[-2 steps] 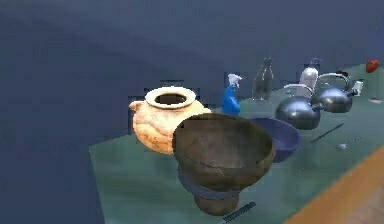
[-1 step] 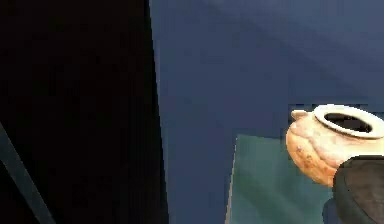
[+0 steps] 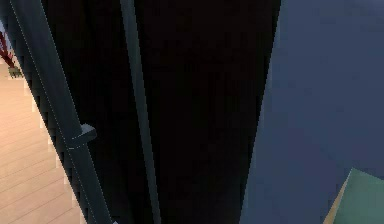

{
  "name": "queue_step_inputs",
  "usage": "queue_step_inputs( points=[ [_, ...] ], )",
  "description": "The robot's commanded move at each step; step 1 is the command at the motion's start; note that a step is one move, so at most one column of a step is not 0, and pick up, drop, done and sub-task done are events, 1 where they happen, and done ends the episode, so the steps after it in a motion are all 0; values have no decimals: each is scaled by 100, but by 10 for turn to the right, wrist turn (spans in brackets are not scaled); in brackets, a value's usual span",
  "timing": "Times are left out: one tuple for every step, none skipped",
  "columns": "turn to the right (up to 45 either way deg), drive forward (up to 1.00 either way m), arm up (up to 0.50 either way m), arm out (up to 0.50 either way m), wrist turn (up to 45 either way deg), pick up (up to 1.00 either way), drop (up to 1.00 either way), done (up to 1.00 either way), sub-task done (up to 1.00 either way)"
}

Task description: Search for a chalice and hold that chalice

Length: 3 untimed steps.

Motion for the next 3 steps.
queue_step_inputs(
  points=[
    [0,0,50,0,0,0,0,0,0],
    [0,0,38,0,0,0,0,0,0],
    [0,0,0,2,0,0,0,0,0]
  ],
)
